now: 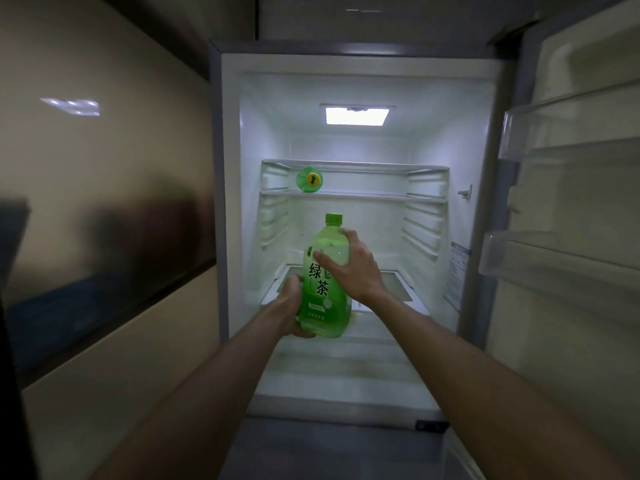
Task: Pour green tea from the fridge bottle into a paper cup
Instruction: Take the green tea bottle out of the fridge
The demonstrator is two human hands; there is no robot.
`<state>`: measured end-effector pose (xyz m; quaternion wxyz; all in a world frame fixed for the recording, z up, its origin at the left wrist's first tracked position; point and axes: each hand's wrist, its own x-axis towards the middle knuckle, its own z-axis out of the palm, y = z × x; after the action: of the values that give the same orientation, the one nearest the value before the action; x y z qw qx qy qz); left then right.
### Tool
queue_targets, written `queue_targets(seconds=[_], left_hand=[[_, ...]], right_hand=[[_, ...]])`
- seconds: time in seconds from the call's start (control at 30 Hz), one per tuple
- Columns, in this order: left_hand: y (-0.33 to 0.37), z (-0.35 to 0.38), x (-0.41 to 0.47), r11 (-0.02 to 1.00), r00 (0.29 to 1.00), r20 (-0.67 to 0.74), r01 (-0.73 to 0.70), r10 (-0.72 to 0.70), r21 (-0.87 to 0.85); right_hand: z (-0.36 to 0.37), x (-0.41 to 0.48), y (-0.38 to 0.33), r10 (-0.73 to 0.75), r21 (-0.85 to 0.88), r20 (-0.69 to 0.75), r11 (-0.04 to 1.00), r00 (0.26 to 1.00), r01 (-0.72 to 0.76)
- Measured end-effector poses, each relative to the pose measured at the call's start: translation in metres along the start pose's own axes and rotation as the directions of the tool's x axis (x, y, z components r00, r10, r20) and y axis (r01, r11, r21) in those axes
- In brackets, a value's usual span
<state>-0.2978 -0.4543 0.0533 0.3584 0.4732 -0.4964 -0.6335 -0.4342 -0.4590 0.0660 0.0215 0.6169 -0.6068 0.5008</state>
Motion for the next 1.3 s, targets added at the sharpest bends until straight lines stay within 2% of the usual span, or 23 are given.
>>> queue_targets(seconds=[0.4, 0.73, 1.0, 1.3], left_hand=[[-0.016, -0.033, -0.094, 0.999, 0.998, 0.058, -0.026, 0.028, -0.027], [-0.032, -0.077, -0.151, 1.000, 0.995, 0.101, -0.002, 0.002, -0.004], [-0.053, -0.062, -0.200, 0.996, 0.995, 0.097, -0.012, 0.021, -0.090], [-0.064, -0.049, -0.283, 0.996, 0.988, 0.151, -0.005, 0.019, -0.088]], right_hand=[[-0.021, -0.068, -0.074, 0.014, -0.063, -0.001, 0.998, 1.000, -0.014], [-0.026, -0.136, -0.136, 0.095, -0.033, -0.045, 0.995, 0.994, -0.097], [-0.054, -0.186, -0.160, 0.138, -0.054, -0.062, 0.989, 0.989, -0.141], [-0.105, -0.230, -0.194, 0.110, -0.055, -0.037, 0.992, 0.993, -0.112]])
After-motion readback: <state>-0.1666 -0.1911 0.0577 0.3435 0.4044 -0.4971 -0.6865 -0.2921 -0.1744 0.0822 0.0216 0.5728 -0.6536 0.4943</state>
